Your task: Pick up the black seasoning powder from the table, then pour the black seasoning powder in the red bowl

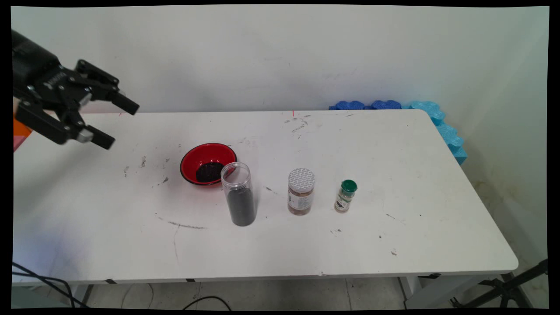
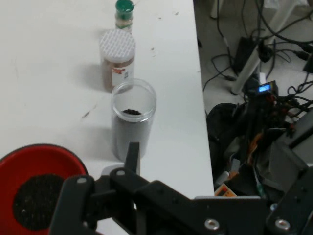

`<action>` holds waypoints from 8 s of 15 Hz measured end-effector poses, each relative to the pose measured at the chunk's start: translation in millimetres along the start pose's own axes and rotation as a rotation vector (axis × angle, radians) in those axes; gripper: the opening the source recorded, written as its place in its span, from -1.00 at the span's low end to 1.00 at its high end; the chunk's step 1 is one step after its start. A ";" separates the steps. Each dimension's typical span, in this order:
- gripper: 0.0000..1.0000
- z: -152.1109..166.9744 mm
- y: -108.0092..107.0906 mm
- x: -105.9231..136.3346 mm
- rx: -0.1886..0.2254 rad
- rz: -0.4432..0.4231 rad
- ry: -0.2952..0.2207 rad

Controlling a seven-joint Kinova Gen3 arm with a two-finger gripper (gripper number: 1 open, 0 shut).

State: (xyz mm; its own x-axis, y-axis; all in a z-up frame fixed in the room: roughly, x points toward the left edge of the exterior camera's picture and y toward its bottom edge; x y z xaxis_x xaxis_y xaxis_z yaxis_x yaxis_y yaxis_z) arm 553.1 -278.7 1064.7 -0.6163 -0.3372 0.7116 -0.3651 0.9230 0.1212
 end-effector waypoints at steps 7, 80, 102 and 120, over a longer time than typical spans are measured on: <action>1.00 36.0 1.7 -38.8 0.049 -0.063 0.016; -1.00 124.6 -43.0 -22.1 0.105 -0.091 -0.063; -1.00 103.5 -77.5 -23.2 0.070 -0.621 -0.125; -1.00 108.4 -91.1 -40.5 0.022 -1.354 -0.080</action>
State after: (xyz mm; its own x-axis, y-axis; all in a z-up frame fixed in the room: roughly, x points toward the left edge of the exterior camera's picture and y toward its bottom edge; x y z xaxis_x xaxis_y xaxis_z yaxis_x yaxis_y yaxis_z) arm 535.7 -369.2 949.9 0.1940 -0.9810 0.0024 -0.7227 -0.1413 0.6766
